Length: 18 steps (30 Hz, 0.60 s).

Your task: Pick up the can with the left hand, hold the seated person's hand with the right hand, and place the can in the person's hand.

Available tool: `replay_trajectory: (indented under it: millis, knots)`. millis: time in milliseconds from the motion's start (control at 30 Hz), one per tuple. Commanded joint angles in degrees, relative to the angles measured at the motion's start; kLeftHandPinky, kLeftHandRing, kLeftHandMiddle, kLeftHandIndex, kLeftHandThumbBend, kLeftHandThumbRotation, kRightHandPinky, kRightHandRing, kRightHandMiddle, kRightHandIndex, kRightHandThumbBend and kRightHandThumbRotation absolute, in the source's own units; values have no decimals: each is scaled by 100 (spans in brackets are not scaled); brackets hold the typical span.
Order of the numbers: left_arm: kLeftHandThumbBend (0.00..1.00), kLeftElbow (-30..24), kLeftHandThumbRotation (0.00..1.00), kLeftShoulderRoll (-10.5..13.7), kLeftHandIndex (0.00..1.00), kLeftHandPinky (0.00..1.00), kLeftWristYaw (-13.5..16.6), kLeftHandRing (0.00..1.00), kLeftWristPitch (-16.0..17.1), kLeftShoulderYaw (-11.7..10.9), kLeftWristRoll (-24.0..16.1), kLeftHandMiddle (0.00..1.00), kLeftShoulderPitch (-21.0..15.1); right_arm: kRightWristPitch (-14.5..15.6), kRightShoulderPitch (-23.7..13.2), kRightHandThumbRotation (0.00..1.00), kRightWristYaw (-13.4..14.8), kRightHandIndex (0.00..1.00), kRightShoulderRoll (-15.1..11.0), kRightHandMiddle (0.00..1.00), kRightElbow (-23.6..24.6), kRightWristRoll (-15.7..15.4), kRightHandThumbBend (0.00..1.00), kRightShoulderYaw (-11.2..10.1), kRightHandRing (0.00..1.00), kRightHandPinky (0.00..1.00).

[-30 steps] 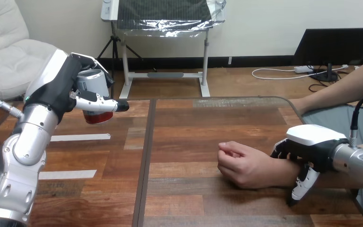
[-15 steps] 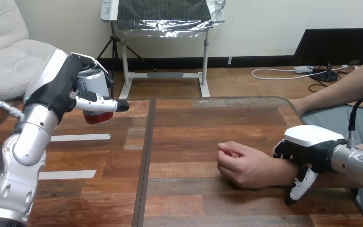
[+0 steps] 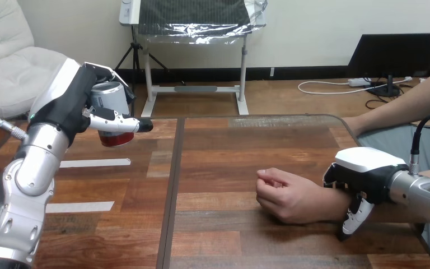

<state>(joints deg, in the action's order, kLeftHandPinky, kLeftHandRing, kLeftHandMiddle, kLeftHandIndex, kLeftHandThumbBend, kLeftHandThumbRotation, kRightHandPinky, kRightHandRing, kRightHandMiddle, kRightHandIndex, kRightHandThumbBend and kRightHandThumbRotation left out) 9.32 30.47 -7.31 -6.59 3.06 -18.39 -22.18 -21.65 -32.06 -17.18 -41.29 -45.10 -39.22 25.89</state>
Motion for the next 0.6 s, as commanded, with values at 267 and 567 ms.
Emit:
replay_trajectory:
  millis: [267,567]
  knots:
    - [79,-180,0,45,40,30,74,33,108,-233,56,39,-288,-127,377,2,-81,45,342,43,-295,61,84,189,34,27]
    - [79,-194,0,37,40,30,80,33,79,-230,46,39,-279,-146,357,3,-121,43,347,41,-328,127,82,129,33,27]
